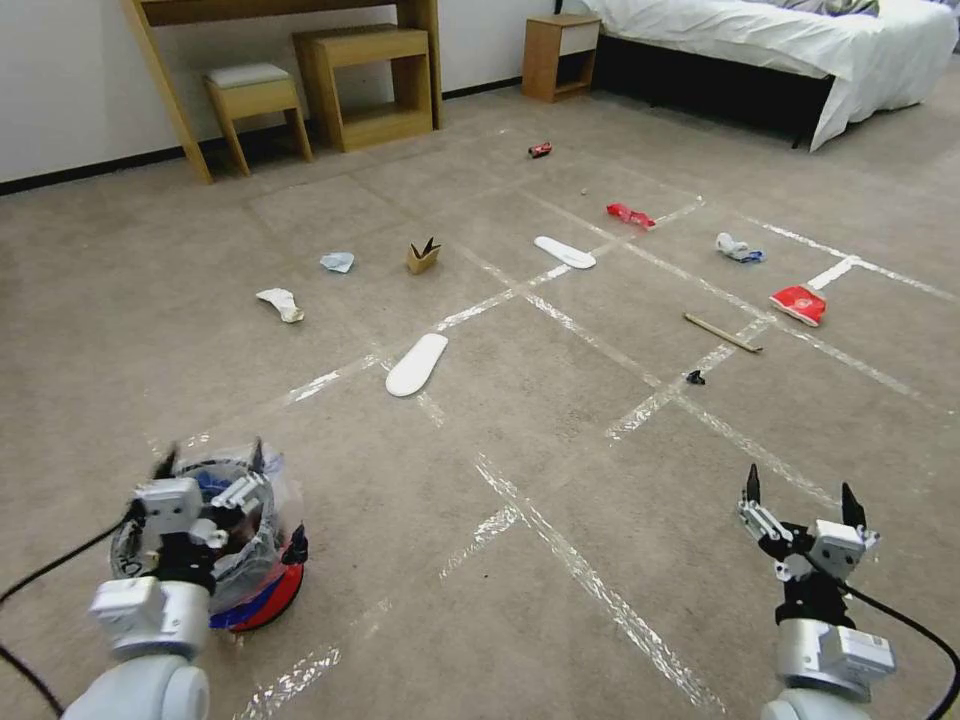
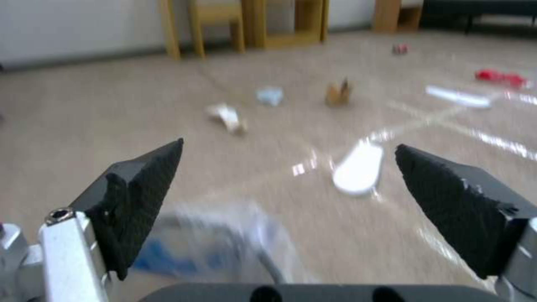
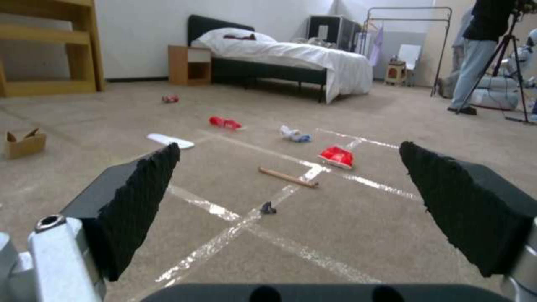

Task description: Pick up the trash bin and place the garbage on the floor into it.

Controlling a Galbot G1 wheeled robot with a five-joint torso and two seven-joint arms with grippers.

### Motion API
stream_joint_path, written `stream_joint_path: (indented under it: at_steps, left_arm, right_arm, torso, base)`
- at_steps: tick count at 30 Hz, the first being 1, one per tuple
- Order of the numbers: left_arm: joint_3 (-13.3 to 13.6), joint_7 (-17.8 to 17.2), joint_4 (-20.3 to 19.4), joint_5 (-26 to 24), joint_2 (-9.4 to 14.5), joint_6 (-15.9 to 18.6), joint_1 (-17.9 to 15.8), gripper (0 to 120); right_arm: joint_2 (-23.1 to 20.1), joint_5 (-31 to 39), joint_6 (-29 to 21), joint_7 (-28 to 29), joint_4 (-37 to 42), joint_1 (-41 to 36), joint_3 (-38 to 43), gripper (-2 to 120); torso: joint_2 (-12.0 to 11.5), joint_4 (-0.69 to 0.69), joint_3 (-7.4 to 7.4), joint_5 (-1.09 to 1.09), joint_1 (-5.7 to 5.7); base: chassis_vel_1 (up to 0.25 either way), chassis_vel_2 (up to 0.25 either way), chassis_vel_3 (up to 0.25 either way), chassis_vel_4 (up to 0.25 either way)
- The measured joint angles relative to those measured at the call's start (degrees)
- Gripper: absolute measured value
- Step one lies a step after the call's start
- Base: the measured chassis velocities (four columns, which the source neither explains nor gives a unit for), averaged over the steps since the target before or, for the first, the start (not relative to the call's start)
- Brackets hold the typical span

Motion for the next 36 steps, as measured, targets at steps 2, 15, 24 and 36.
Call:
stream_joint_path:
  at_steps: [2,15,24,36]
  left_arm:
    - [0.09,0.38,1.01,-0.08,-0.12,0.55,-0.60,100]
    - [0.92,1.23,0.18,-0.50,-0.14,2.31,-0.78,100]
    - [1.17,1.22,-0.45,-0.47,0.59,2.13,0.67,100]
    - [0.91,1.22,-1.91,-0.35,0.36,1.98,1.69,100]
  right_arm:
    - [0.00,-0.01,0.04,-0.01,0.03,-0.05,0.00,100]
    - [-1.29,1.94,-1.25,-1.71,2.29,0.37,-2.33,100]
    - [-3.57,4.65,-2.24,-1.51,3.65,1.52,-3.07,100]
    - [-4.01,4.93,-1.41,-1.99,3.46,0.80,-2.62,100]
  torso:
    - [0.00,0.00,0.00,-0.02,0.00]
    - [0.00,0.01,-0.01,0.02,0.00]
    - [0.00,0.00,-0.01,0.02,0.00]
    - [0.00,0.00,-0.01,0.02,0.00]
  base:
    - [0.000,0.000,0.000,0.000]
    - [0.000,0.000,0.000,0.000]
    - [0.000,0.000,0.000,0.000]
    - [0.000,0.000,0.000,0.000]
